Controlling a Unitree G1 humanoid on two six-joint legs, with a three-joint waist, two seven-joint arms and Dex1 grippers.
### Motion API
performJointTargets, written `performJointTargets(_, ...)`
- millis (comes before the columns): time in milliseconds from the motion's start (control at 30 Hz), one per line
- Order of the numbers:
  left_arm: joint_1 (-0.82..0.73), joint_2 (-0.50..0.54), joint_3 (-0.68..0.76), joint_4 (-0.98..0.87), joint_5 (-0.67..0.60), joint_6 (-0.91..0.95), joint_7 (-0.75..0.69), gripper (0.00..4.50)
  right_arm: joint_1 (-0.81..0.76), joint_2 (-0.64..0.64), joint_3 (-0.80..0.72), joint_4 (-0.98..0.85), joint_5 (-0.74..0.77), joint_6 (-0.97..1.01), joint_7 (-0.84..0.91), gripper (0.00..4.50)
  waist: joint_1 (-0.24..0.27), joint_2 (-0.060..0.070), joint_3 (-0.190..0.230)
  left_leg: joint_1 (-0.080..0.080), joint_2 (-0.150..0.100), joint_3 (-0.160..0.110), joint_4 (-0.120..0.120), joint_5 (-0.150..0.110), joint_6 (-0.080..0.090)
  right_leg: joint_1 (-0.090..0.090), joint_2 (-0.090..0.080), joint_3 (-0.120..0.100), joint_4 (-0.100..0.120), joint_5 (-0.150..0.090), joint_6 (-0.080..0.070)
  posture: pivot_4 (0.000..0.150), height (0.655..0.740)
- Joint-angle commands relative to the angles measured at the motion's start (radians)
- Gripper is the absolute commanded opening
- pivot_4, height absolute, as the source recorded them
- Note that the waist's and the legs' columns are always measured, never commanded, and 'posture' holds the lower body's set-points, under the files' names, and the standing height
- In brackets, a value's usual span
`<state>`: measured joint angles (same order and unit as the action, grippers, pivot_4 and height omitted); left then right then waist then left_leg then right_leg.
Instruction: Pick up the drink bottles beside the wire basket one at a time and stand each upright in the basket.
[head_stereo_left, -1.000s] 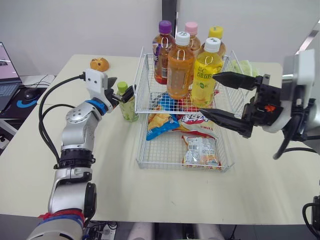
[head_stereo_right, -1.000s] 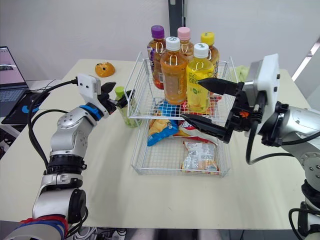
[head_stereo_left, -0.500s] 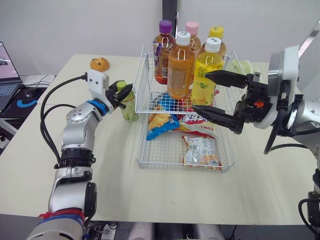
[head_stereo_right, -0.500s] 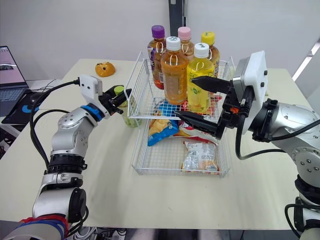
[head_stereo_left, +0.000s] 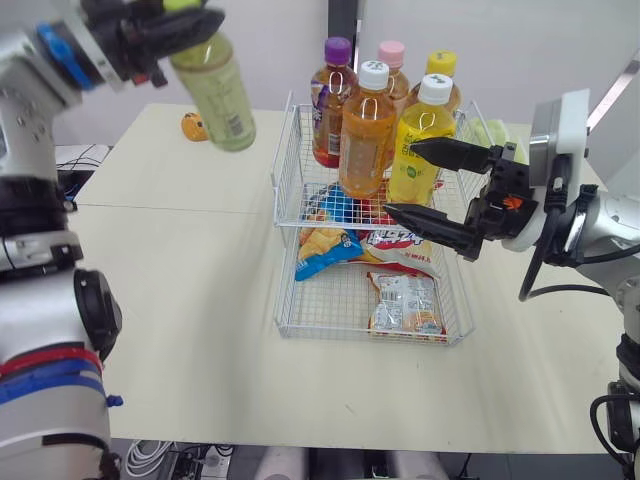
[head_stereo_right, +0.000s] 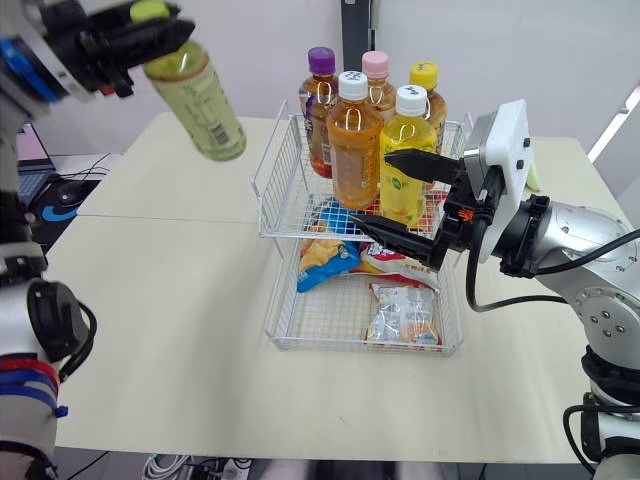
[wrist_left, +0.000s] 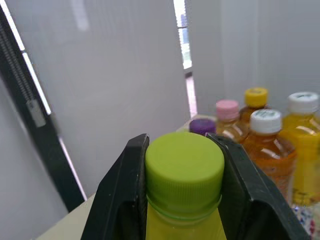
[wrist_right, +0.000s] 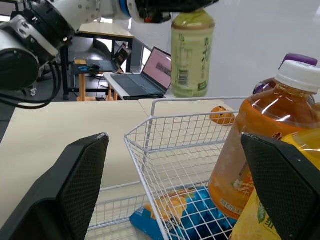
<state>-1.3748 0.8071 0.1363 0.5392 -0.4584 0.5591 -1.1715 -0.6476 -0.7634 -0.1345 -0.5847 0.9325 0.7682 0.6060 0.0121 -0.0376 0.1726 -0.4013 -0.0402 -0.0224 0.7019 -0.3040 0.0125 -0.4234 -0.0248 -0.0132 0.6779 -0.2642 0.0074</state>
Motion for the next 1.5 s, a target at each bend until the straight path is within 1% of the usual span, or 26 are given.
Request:
performJointTargets(33,-0.130,-0.035,-0.004,0.071,-0.006,0.007,-0.025,1.38,-0.006,-0.001,-0.021,-0.031,-0.009,-0.026,-0.001,4.50,-0.001,0.000,0.000,0.000,0.000,0.000,0.000,0.000,0.000,0.000,0.000,0.000,0.001,0.000,0.000,0.150,0.7400)
performJointTargets(133,-0.181,-0.079,-0.007,0.110,-0.009,0.002,-0.050,1.38,0.003,-0.004,-0.027,-0.047,-0.012,-0.020,-0.011,4.50,-0.007,0.000,0.000,0.000,0.001,0.000,0.000,0.000,0.000,-0.001,0.001,0.000,0.002,0.000,0.000,0.150,0.7400)
performJointTargets(267,-0.193,-0.141,-0.011,0.123,-0.006,-0.002,-0.060,1.38,0.016,-0.011,-0.051,-0.069,0.003,-0.008,-0.036,4.50,-0.013,0.000,0.000,0.000,0.001,0.000,0.000,0.000,0.000,-0.001,0.001,0.000,0.002,0.000,0.000,0.150,0.7400)
performJointTargets(467,-0.134,-0.206,-0.039,0.109,0.024,-0.028,-0.062,1.38,0.042,-0.019,-0.075,-0.101,0.021,0.006,-0.070,4.50,-0.013,0.000,0.000,0.000,0.001,0.000,0.000,0.000,0.000,-0.002,0.001,0.001,0.002,0.000,0.000,0.150,0.7400)
performJointTargets(567,-0.086,-0.219,-0.067,0.093,0.051,-0.054,-0.071,1.38,0.051,-0.023,-0.086,-0.113,0.031,0.012,-0.084,4.50,-0.013,0.000,0.000,0.000,0.001,0.000,0.000,0.000,0.000,-0.002,0.001,0.001,0.003,0.000,0.000,0.150,0.7400)
performJointTargets(733,-0.023,-0.248,-0.074,0.082,0.068,-0.082,-0.054,1.38,0.059,-0.035,-0.093,-0.121,0.048,0.017,-0.102,4.50,-0.013,0.000,0.000,-0.001,0.001,0.000,0.000,0.000,0.000,-0.002,0.001,0.001,0.002,0.000,0.000,0.150,0.7400)
performJointTargets(867,0.001,-0.269,-0.066,0.104,0.073,-0.113,-0.040,1.38,0.060,-0.041,-0.095,-0.120,0.052,0.016,-0.104,4.50,-0.011,0.000,0.000,-0.001,0.001,0.000,0.000,0.000,0.000,-0.002,0.001,0.001,0.002,0.000,0.000,0.150,0.7400)
performJointTargets(967,0.014,-0.277,-0.063,0.102,0.059,-0.103,-0.051,1.38,0.056,-0.044,-0.091,-0.112,0.050,0.015,-0.101,4.50,-0.012,0.000,0.000,0.000,0.001,0.000,0.000,0.000,0.000,-0.002,0.001,0.001,0.003,0.000,0.000,0.150,0.7400)
performJointTargets(1033,0.018,-0.273,-0.058,0.091,0.047,-0.086,-0.060,2.10,0.052,-0.045,-0.088,-0.107,0.049,0.014,-0.099,4.50,-0.012,0.000,0.000,0.000,0.001,0.000,0.000,0.000,0.000,-0.002,0.001,0.001,0.003,0.000,0.000,0.150,0.7400)
performJointTargets(1067,0.016,-0.270,-0.054,0.086,0.041,-0.079,-0.062,2.31,0.050,-0.046,-0.087,-0.104,0.048,0.014,-0.098,4.50,-0.012,0.000,0.000,0.000,0.001,0.000,0.000,0.000,0.000,-0.001,0.001,0.001,0.003,0.000,0.000,0.150,0.7400)
performJointTargets(1167,0.000,-0.248,-0.037,0.080,0.035,-0.076,-0.063,3.22,0.049,-0.051,-0.090,-0.096,0.047,0.013,-0.089,4.50,-0.013,0.000,0.000,0.000,0.001,0.000,0.000,0.000,0.000,-0.002,0.001,0.001,0.003,0.000,0.000,0.150,0.7400)
performJointTargets(1300,-0.015,-0.186,-0.004,0.069,0.025,-0.074,-0.078,4.47,0.041,-0.078,-0.115,-0.065,0.067,0.017,-0.055,4.50,-0.014,0.000,0.000,0.000,0.001,0.000,0.000,0.000,0.000,-0.002,0.001,0.001,0.003,0.000,0.000,0.150,0.7400)
performJointTargets(1433,-0.006,-0.093,0.042,0.094,0.031,-0.108,-0.065,4.49,0.001,-0.149,-0.193,0.015,0.097,0.015,-0.002,4.50,-0.014,0.001,0.000,0.000,0.001,0.001,0.000,0.000,0.000,-0.002,0.001,0.001,0.003,0.000,0.000,0.150,0.7400)
performJointTargets(1500,0.041,-0.030,0.065,0.121,0.058,-0.151,-0.038,4.49,-0.006,-0.212,-0.271,0.091,0.094,0.017,0.030,4.50,-0.013,0.001,0.000,0.000,0.001,0.000,0.000,0.000,0.000,-0.002,0.001,0.001,0.003,0.000,0.000,0.150,0.7400)
